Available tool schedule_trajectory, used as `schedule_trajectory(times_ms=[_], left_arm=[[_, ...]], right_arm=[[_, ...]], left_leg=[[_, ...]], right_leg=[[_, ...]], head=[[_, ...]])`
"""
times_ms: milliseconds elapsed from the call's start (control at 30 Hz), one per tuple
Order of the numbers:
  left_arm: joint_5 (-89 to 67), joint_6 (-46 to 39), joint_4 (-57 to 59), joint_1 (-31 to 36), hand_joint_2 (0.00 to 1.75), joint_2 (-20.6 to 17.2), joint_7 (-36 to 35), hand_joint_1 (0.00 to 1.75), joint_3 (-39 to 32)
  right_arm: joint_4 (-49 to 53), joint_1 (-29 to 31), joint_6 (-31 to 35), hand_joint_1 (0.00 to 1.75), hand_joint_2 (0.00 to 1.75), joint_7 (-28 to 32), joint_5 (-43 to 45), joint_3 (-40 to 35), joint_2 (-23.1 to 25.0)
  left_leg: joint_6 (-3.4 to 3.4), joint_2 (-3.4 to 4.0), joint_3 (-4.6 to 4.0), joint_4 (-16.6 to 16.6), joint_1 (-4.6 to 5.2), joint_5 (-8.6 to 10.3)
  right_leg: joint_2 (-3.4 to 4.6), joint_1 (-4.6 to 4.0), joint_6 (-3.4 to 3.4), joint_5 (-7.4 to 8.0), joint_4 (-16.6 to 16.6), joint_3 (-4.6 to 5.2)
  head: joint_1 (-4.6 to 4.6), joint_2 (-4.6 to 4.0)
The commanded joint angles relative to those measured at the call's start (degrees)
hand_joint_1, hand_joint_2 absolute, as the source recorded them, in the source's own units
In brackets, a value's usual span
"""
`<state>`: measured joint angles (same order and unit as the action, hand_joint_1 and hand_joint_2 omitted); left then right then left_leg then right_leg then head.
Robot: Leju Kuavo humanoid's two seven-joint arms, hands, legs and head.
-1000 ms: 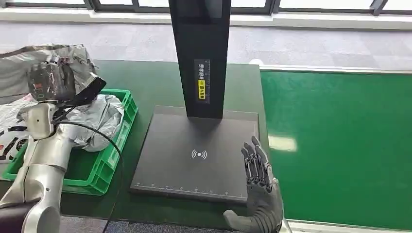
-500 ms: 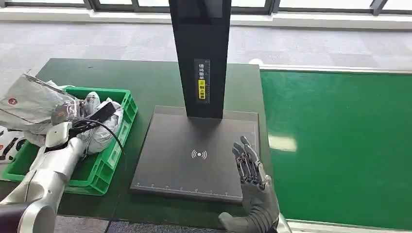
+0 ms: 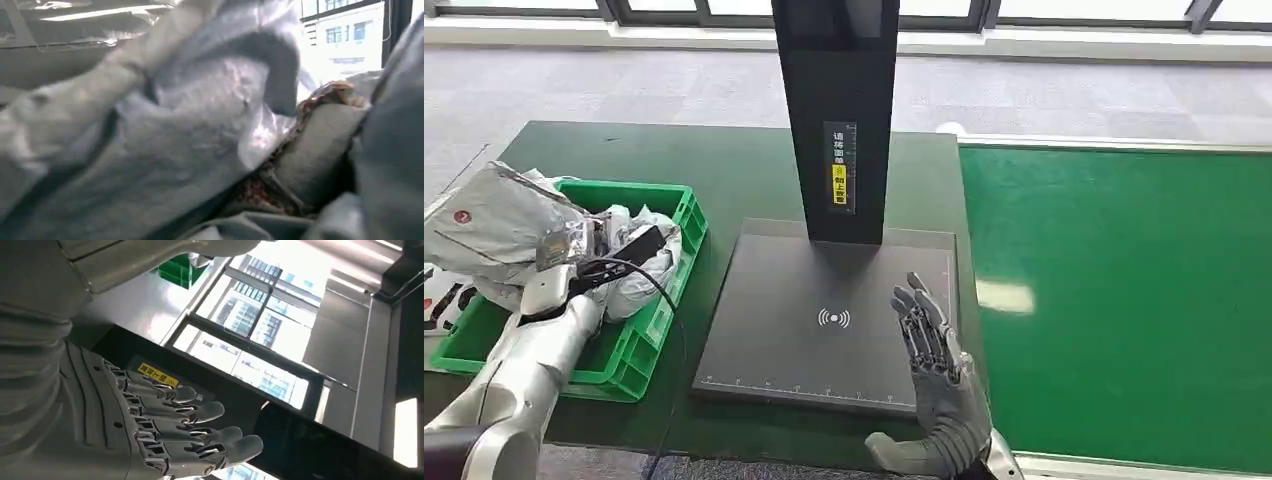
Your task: Moved the parcel from conveyor to table for the left to box.
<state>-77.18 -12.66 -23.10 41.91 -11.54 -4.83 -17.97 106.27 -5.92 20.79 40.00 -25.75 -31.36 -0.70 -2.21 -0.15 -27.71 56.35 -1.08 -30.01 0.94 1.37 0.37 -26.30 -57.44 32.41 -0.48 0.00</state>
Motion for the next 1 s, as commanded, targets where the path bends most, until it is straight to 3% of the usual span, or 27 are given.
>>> schedule_trajectory(times_ms=[33,133,300,333,367,433,500,600,633,733,767,867,1000], left_arm=[[4.0,-9.25,-0.81,-2.7,0.0,2.71,4.4,0.0,-4.76],[14.84,-16.74,-8.9,-4.88,0.0,5.72,15.33,0.0,-10.51],[19.51,-16.7,-12.7,-6.83,0.0,7.18,18.65,0.0,-11.37],[24.93,-17.66,-15.53,-7.47,0.0,8.63,22.91,0.0,-13.25],[37.99,-15.55,-21.22,-11.19,0.0,12.44,32.83,0.0,-14.39],[45.53,-18.07,-28.53,-18.34,0.0,18.86,35.2,0.0,-10.08],[50.3,-22.54,-31.49,-21.33,0.0,21.9,37.21,0.0,-7.32],[55.41,-27.34,-33.75,-23.06,0.0,23.48,38.75,0.0,-6.15],[55.57,-27.34,-33.95,-23.22,0.0,23.57,38.91,0.0,-6.18],[53.65,-27.34,-35.72,-23.1,0.0,25.55,40.31,0.0,-9.78],[49.7,-27.34,-36.37,-21.63,0.0,28.24,42.2,0.0,-15.92],[46.84,-27.34,-36.35,-20.05,0.0,29.95,44.83,0.0,-22.83],[52.39,-27.34,-36.85,-21.51,0.0,28.95,44.83,0.0,-20.19]], right_arm=[[-1.25,0.19,0.33,0.0,1.75,0.0,-0.56,3.15,1.62],[-1.14,-0.53,1.43,0.0,1.75,0.0,-0.69,2.86,1.28],[-1.44,-0.59,2.53,0.0,1.75,0.0,-0.52,2.05,0.82],[-1.52,-0.58,2.59,0.0,1.75,0.0,-0.41,1.94,0.79],[-2.11,0.02,2.73,0.0,1.75,0.0,-0.62,1.19,0.72],[-3.61,1.7,2.11,0.0,1.75,0.0,-0.91,1.18,1.85],[-4.55,3.25,1.67,0.0,1.75,0.0,-0.03,1.64,1.96],[-5.61,4.83,1.43,0.0,1.75,0.0,1.06,1.77,2.03],[-5.72,4.95,1.42,0.0,1.75,0.0,1.12,1.72,2.05],[-6.12,5.31,1.44,0.0,1.75,0.0,1.05,1.23,2.31],[-6.28,5.07,1.87,0.0,1.75,0.0,0.76,0.44,2.32],[-5.81,4.11,4.49,0.0,1.75,0.0,0.79,-1.34,1.51],[-5.2,3.44,5.78,0.0,1.75,0.0,0.7,-2.08,1.51]], left_leg=[[0.12,0.01,0.05,-0.18,0.02,0.08],[0.1,-0.1,0.2,-0.08,0.02,0.07],[0.12,-0.23,0.4,-0.08,-0.01,0.08],[0.1,-0.2,0.38,-0.05,0.0,0.06],[0.14,-0.17,0.38,-0.12,-0.02,0.1],[0.2,-0.21,0.44,-0.25,0.04,0.14],[0.21,-0.18,0.51,-0.29,0.11,0.12],[0.25,-0.11,0.57,-0.27,0.32,0.04],[0.3,-0.04,0.17,-0.11,0.32,-0.1],[0.42,-0.13,0.18,-0.17,0.33,-0.11],[0.39,-0.27,0.24,-0.11,0.37,-0.15],[0.41,-0.45,0.3,-0.12,0.38,-0.15],[0.38,-0.31,0.15,-0.05,0.3,-0.18]], right_leg=[[-0.08,-0.01,-0.06,0.08,0.19,-0.06],[-0.18,-0.01,-0.04,0.04,0.12,0.04],[-0.28,-0.06,-0.03,0.02,0.18,-0.05],[-0.25,-0.04,-0.03,0.02,0.14,-0.03],[-0.25,-0.07,-0.05,0.07,0.25,-0.04],[-0.3,-0.02,-0.03,0.1,0.39,-0.13],[-0.24,0.05,-0.02,0.09,0.4,-0.15],[-0.18,0.28,0.03,0.04,0.32,-0.2],[-0.08,0.29,0.11,-0.05,0.18,-0.22],[-0.23,0.29,0.23,-0.11,0.32,-0.37],[-0.37,0.33,0.28,-0.21,0.24,-0.45],[-0.56,0.34,0.27,-0.21,0.27,-0.62],[-0.46,0.26,0.23,-0.2,0.23,-0.39]], head=[[0.0,0.0],[0.0,0.0],[0.0,0.0],[0.0,0.0],[0.0,0.0],[0.0,0.0],[0.0,0.0],[0.0,0.0],[0.02,0.0],[0.0,0.0],[0.02,0.0],[0.0,0.0],[0.0,0.0]])
